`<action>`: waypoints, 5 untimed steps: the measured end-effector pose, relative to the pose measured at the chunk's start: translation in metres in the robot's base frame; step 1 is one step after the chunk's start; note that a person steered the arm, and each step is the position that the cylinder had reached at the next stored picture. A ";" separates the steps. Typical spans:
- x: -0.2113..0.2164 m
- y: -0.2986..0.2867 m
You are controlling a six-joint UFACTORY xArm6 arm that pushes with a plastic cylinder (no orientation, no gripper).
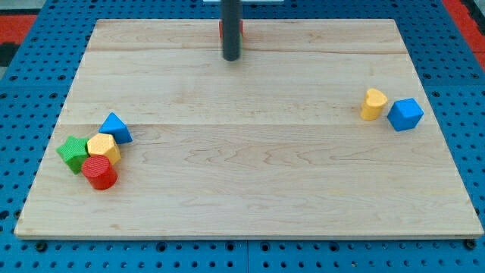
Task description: Move the yellow heart to the center of the board
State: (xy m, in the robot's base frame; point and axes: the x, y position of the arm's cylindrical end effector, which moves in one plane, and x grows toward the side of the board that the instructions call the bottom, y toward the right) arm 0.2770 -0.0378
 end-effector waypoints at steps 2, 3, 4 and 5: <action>0.009 0.054; 0.026 0.169; 0.059 0.275; 0.114 0.332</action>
State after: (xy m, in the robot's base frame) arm 0.3914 0.2944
